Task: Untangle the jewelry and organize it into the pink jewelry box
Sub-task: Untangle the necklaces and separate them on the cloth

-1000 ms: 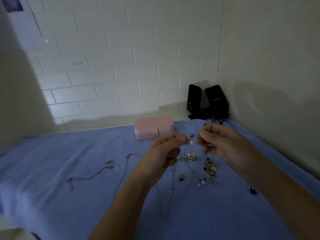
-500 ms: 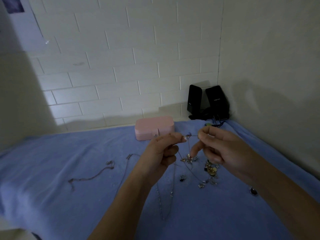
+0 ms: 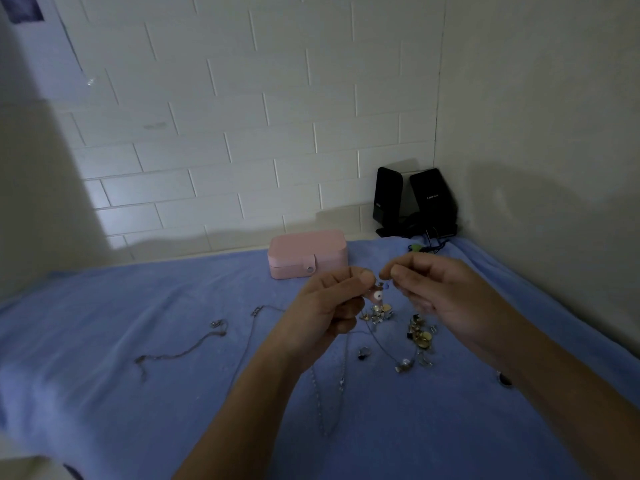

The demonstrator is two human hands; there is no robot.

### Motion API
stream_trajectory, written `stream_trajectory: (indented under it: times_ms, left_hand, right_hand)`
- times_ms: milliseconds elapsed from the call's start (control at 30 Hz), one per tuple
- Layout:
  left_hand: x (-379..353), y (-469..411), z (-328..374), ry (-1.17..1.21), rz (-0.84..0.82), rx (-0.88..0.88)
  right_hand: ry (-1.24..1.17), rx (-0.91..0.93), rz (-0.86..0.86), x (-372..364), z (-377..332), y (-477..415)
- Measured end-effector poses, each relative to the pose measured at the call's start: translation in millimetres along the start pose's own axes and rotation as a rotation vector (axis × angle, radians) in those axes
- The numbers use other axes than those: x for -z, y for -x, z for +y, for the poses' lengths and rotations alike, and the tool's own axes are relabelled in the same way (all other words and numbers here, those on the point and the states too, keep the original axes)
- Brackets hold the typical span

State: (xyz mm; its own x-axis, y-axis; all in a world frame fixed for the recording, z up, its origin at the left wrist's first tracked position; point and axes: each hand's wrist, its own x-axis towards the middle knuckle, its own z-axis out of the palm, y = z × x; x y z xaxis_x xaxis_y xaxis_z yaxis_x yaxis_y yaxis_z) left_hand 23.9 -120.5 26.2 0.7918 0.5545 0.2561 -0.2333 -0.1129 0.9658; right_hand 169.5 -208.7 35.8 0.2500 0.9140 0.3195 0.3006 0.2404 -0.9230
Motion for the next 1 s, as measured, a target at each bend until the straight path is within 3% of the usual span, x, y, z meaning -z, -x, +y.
stream_trajectory:
  times_ms: [200,567,1000]
  left_hand:
    - [-0.7,0.3,-1.7,-0.129,-0.028,0.034]
    - [2.2,-4.5,-6.6,-0.11,0.179,-0.022]
    - [-3.0,-0.9,-5.3,-0.162,0.013,0.023]
  right_hand:
    - [-0.002,0.061,0.0,2.3,-3.8,1.7]
    - [-0.087,0.162,0.032,3.9,-5.2,0.9]
    - [0.06,0.247,0.042,-0.3,0.4,-0.1]
